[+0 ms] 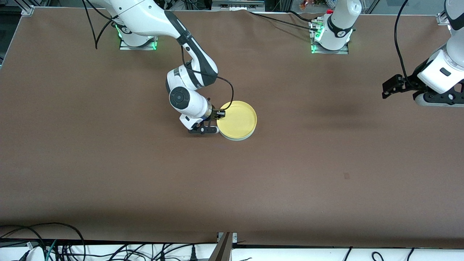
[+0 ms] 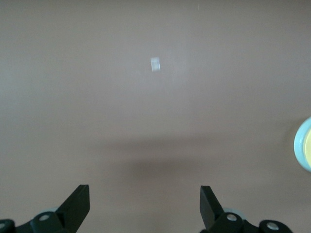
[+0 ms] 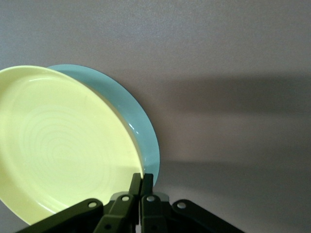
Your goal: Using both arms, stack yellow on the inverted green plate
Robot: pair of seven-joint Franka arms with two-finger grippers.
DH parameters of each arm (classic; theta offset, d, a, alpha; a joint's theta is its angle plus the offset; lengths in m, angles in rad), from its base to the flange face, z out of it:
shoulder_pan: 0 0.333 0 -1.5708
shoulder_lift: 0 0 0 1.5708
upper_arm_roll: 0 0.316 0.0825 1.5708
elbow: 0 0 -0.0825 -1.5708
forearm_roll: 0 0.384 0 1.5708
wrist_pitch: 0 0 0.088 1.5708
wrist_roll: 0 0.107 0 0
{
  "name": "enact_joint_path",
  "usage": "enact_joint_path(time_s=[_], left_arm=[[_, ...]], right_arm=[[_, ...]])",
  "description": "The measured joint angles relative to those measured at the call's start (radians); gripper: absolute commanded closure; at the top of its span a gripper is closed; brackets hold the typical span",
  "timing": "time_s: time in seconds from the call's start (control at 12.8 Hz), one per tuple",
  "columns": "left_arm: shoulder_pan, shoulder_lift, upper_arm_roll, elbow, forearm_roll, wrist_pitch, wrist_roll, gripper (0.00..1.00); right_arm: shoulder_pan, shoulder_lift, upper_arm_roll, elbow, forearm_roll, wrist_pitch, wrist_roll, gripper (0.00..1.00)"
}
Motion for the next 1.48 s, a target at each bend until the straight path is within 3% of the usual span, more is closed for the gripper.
enact_joint_path(time_s=[0.23, 0.62, 1.25, 1.32, 1.4, 1.48], left_arm=[[-0.001, 0.003, -0.005, 0.026, 0.000, 0.042, -0.002, 0.00], [-0.002, 0.022, -0.008, 0.132, 0.000, -0.074, -0.005, 0.00], [0.001, 0.045, -0.007, 0.150, 0.000, -0.125, -0.010, 0.00], [0.000, 0.046, -0.007, 0.153, 0.000, -0.125, -0.010, 0.00], [0.000, 0.050, -0.007, 0.158, 0.000, -0.125, -0.010, 0.00], [0.000, 0.056, -0.007, 0.166, 0.000, -0.125, -0.010, 0.00]], right_arm=[[0.000, -0.004, 0.000, -0.005, 0.000, 0.000, 0.001, 1.00], [0.003, -0.015, 0.000, -0.026, 0.000, 0.000, 0.005, 1.00], [0.008, -0.022, 0.000, -0.036, 0.000, 0.000, 0.017, 1.00], [0.008, -0.022, 0.000, -0.037, 0.000, 0.000, 0.020, 0.96], [0.008, -0.022, 0.001, -0.037, 0.000, 0.000, 0.023, 0.55], [0.008, -0.022, 0.001, -0.038, 0.000, 0.000, 0.027, 0.01]])
